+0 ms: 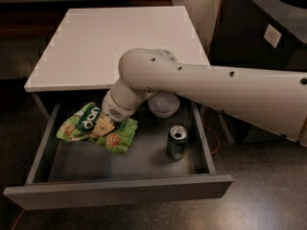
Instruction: Pick green rice chip bag from top drawer and place on counter
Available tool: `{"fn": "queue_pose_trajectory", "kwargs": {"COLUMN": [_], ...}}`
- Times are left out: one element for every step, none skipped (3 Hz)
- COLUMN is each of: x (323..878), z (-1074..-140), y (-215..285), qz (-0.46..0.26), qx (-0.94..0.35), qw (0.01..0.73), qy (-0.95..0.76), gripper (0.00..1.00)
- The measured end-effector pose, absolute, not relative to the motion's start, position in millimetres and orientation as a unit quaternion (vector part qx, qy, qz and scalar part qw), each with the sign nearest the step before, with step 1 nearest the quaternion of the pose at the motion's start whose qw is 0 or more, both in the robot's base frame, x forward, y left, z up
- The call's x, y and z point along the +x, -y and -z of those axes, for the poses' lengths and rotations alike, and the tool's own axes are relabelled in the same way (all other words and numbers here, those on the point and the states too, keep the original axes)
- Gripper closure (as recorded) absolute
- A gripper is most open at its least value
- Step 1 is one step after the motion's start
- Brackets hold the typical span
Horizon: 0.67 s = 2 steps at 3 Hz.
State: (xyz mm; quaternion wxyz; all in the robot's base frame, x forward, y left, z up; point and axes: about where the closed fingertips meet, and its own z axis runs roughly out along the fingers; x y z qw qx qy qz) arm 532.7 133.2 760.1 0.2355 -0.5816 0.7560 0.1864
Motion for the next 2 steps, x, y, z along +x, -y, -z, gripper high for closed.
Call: {"fn": "queue_pose_trajectory", "kwargs": {"x": [527.3,525.5], "z": [-808.8,-864.4], "y": [-120.0,-102.9], "qz": [-0.206,-0.213], "qx": [-0.594,-0.603], "qw": [0.256,0.28], "qy": [-0.735,-0.716], "gripper": [1.0,1.0]}}
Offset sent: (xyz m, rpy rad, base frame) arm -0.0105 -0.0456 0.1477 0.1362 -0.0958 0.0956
